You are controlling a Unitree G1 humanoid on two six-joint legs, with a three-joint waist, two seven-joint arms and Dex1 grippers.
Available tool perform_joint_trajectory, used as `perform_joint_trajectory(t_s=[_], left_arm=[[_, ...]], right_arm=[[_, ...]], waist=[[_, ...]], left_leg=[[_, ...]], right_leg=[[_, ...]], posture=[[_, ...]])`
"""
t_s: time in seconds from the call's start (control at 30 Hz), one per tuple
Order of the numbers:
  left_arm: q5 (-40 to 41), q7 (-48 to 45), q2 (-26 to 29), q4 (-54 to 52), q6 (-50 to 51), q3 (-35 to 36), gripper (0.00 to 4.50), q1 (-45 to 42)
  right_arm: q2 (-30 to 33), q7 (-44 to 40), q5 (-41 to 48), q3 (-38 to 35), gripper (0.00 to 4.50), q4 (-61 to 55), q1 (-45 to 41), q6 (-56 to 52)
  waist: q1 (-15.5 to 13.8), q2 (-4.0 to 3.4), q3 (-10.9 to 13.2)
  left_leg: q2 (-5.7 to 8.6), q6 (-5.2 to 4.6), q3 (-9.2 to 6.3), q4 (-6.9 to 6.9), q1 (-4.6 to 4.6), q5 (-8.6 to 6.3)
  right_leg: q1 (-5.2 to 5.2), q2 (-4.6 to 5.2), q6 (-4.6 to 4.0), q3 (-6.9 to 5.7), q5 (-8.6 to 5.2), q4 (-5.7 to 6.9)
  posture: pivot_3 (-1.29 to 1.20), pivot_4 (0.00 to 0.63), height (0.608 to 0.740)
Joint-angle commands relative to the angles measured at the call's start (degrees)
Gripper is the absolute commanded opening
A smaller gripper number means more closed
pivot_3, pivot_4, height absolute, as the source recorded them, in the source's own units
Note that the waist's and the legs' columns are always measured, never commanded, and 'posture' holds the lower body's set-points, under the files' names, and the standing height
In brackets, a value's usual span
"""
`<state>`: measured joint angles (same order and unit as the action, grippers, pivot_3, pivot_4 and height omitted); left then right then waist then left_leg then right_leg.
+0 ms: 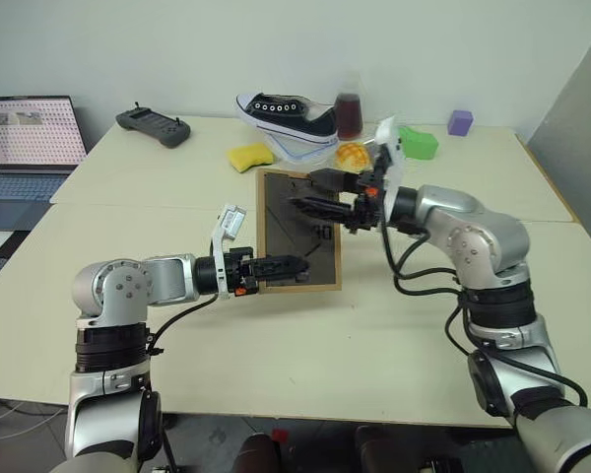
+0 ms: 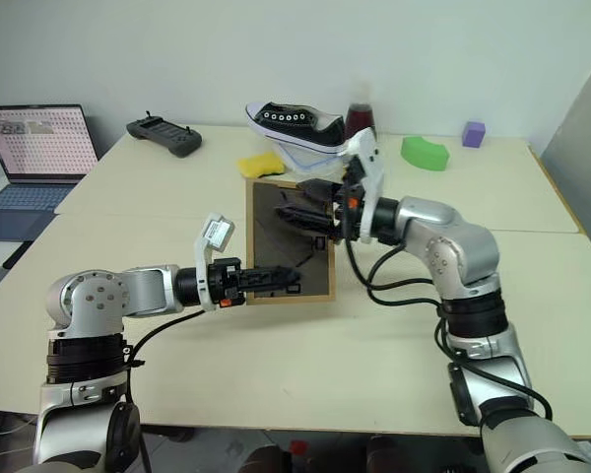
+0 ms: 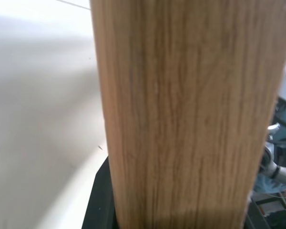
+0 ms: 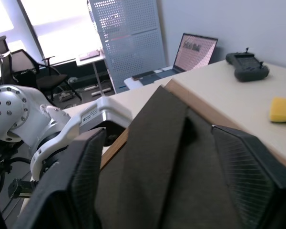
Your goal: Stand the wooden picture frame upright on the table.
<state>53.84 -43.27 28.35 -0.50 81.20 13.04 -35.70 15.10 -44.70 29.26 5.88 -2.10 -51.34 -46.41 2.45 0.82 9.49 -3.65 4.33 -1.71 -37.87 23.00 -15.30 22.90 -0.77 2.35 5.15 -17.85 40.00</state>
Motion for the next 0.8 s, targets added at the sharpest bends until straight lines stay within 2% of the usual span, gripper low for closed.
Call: perform_joint_trajectory(t_s=[0.03, 0.17, 0.37, 0.5, 0.57, 0.67, 0.73, 0.8], left_arm=[[1.09, -1.48, 1.01, -1.92, -1.99, 0.00, 0.85, -0.91], [0.92, -1.83, 1.46, -1.35, -2.85, -0.32, 0.85, -0.67], [1.09, -3.22, 2.56, 0.07, -3.27, -0.19, 0.85, -0.09], [3.05, -3.72, 2.69, 1.87, -0.74, 1.29, 0.85, -0.93], [6.45, -2.52, 1.65, 3.86, 4.81, 4.26, 0.85, -2.31], [11.40, -0.43, 2.37, 7.33, 10.91, 6.15, 0.85, -3.30], [16.93, 1.54, 4.61, 9.93, 11.30, 3.97, 0.85, -2.87], [22.77, 3.91, 6.23, 12.25, 11.30, 1.62, 0.85, -2.95]], right_arm=[[-0.01, 0.81, -1.78, 2.64, 4.42, -3.50, 0.40, 1.51], [0.42, -0.10, 2.36, 2.09, 4.42, -9.19, 2.03, -2.25], [4.83, -1.46, 15.55, -6.36, 4.42, -15.41, 4.06, -13.72], [10.64, -1.06, 14.96, -7.87, 4.42, -17.25, 6.67, -13.63], [13.61, -0.24, 11.04, -8.25, 4.42, -17.68, 8.85, -8.95], [20.81, -2.34, -3.72, -6.32, 4.42, -16.80, 14.88, 12.44], [26.50, -1.00, -20.81, -2.53, 4.42, -9.79, 19.69, 42.77], [29.81, 4.49, -34.26, 0.09, 4.42, -1.01, 21.10, 69.42]], waist=[[0.00, 0.00, 0.00], [-0.10, 0.00, 0.00], [-0.19, 0.00, 0.00], [-0.18, 0.01, 0.01], [-0.16, 0.03, 0.02], [-0.39, 0.12, 0.07], [-0.39, 0.15, 0.09], [-0.26, 0.22, 0.13]], left_leg=[[0.00, 0.01, 0.01, 0.00, 0.06, 0.00], [-0.01, 0.01, 0.02, -0.02, 0.26, 0.01], [0.00, -0.01, 0.01, -0.03, 0.28, 0.00], [0.01, -0.02, 0.02, -0.02, 0.28, -0.01], [0.01, -0.02, 0.03, -0.02, 0.28, -0.01], [0.03, -0.03, -0.01, -0.04, 0.36, -0.02], [0.06, -0.04, 0.03, -0.04, 0.38, -0.02], [0.06, -0.04, 0.07, -0.04, 0.37, -0.02]], right_leg=[[0.08, 0.00, 0.00, 0.00, 0.00, 0.01], [0.30, 0.02, 0.00, 0.00, 0.01, 0.03], [0.31, 0.02, 0.00, -0.01, 0.01, 0.03], [0.31, 0.01, 0.00, -0.01, 0.01, 0.01], [0.31, 0.01, 0.00, 0.01, 0.01, 0.01], [0.32, -0.01, 0.01, -0.04, 0.00, -0.03], [0.33, 0.01, 0.03, -0.01, 0.00, -0.08], [0.34, 0.01, 0.06, 0.02, -0.01, -0.10]], posture=[[0.00, 0.150, 0.740], [0.00, 0.150, 0.740], [0.00, 0.150, 0.740], [0.00, 0.150, 0.740], [0.00, 0.150, 0.740], [0.00, 0.150, 0.740], [0.00, 0.150, 0.740], [0.00, 0.150, 0.740]])
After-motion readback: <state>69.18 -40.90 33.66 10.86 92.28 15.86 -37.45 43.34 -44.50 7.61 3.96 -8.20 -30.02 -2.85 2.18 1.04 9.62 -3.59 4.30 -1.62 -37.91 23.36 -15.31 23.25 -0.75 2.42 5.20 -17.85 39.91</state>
